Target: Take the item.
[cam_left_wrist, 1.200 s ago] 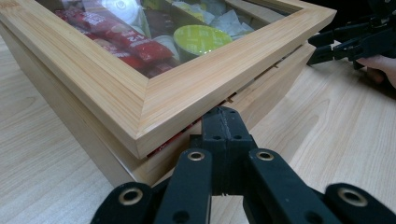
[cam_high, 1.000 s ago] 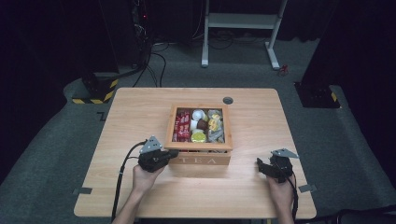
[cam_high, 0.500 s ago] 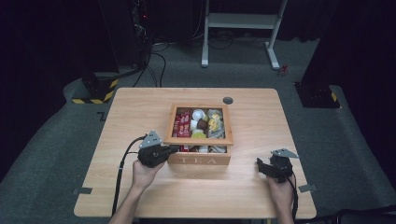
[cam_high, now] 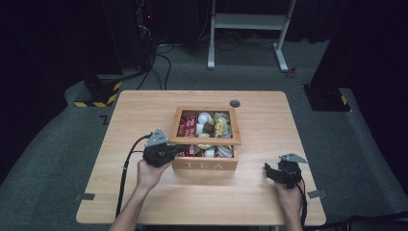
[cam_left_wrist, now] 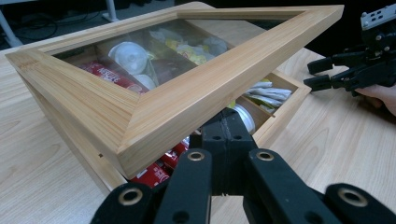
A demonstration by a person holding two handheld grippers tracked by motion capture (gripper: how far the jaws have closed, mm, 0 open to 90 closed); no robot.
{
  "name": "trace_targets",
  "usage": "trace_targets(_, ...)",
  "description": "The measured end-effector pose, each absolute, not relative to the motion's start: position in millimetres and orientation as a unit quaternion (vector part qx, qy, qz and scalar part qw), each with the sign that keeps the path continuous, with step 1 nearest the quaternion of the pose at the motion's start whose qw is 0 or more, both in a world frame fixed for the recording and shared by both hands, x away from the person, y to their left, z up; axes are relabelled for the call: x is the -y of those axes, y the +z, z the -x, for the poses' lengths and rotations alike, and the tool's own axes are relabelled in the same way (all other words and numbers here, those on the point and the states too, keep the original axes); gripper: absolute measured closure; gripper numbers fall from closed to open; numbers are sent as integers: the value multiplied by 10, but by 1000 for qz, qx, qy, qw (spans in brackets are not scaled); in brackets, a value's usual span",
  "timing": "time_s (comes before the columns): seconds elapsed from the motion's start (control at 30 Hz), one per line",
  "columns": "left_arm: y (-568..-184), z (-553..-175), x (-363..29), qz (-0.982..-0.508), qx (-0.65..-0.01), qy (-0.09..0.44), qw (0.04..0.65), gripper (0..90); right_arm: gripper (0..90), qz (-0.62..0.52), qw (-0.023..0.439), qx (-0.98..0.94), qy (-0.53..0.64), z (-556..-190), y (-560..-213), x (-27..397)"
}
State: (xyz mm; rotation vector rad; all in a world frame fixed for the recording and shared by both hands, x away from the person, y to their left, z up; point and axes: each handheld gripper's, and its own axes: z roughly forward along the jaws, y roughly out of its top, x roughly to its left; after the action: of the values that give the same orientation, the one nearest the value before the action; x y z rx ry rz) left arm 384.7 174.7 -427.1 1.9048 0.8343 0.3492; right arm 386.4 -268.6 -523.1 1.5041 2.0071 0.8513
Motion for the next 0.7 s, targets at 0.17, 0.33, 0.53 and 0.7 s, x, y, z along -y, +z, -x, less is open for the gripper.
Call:
trace_targets(0.17, -4226, -3868, -1743, -785, -343, 148, 494, 900, 296, -552, 243, -734, 312, -3864, -5230, 2684)
trace_targets(0.33, -4160, -3910, -1737, -780, -347, 143, 501, 895, 296, -552, 243, -734, 312, -3864, -5230, 2685)
trace_targets(0.53, -4086, -3942, -1714, -780, -347, 150, 499, 872, 297, -552, 245, -734, 311, -3865, -5231, 2684)
trace_targets(0.7, -4072, -3981, -1697, -780, -350, 145, 498, 843, 285, -553, 243, -733, 311, -3867, -5230, 2679)
